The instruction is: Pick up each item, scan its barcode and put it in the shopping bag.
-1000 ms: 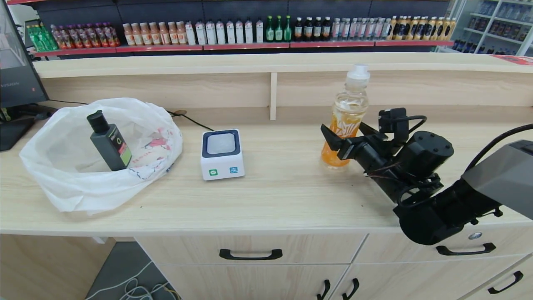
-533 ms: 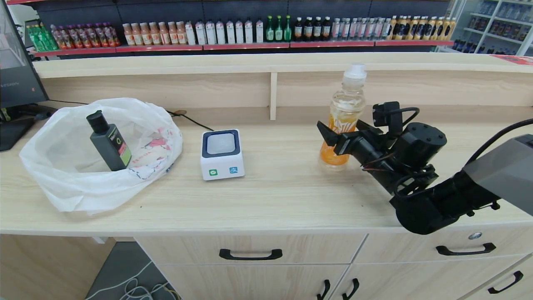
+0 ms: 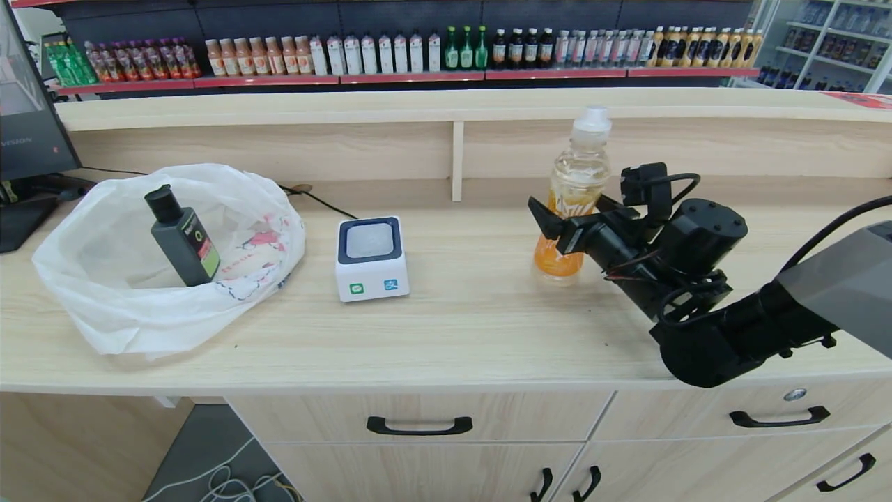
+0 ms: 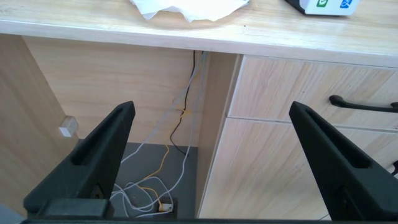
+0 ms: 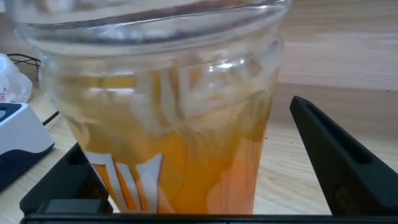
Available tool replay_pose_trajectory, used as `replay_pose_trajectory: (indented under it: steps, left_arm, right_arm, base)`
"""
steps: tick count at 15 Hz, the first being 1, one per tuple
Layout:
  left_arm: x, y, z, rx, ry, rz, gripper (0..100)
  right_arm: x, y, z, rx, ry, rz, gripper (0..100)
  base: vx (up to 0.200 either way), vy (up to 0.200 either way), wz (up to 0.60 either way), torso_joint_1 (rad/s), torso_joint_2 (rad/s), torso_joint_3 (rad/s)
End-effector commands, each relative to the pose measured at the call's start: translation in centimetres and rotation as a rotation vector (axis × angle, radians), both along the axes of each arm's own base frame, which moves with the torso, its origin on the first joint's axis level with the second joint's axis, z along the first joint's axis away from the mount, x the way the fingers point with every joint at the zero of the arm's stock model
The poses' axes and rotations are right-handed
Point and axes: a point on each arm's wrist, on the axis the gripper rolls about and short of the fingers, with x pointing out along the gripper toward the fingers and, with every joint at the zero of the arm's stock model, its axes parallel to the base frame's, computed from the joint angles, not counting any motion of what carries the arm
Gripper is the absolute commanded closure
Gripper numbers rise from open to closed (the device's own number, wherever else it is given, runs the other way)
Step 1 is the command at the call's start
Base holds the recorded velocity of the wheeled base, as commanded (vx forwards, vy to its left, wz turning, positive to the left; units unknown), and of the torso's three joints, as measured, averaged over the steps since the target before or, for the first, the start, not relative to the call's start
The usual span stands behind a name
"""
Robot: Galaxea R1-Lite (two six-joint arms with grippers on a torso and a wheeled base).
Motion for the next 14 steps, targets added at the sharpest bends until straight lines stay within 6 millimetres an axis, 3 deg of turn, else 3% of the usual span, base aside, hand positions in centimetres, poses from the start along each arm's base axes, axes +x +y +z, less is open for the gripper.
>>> replay_pose_trajectory:
  steps: [1,4,5,14]
  left_arm:
    - [0.0,0.0,0.0,0.000,0.000,0.001,0]
    - [0.0,0.0,0.0,0.000,0.000,0.001,0]
    - [0.0,0.0,0.0,0.000,0.000,0.001,0]
    - [0.0,0.0,0.0,0.000,0.000,0.001,0]
  right_arm:
    - [-0.3,0.4,0.3,0.002,-0.007,0.014,0]
    - [-0.2,0.4,0.4,0.003,-0.012,0.012,0]
    - [-0.2,0.4,0.4,0.004,-0.014,0.012,100]
    - [-0.7,0.2,1.6,0.019,-0.040,0.015,100]
  base:
    - [0.000,0.000,0.00,0.000,0.00,0.000]
    - [0.000,0.000,0.00,0.000,0.00,0.000]
    - [0.000,0.000,0.00,0.000,0.00,0.000]
    - [0.000,0.000,0.00,0.000,0.00,0.000]
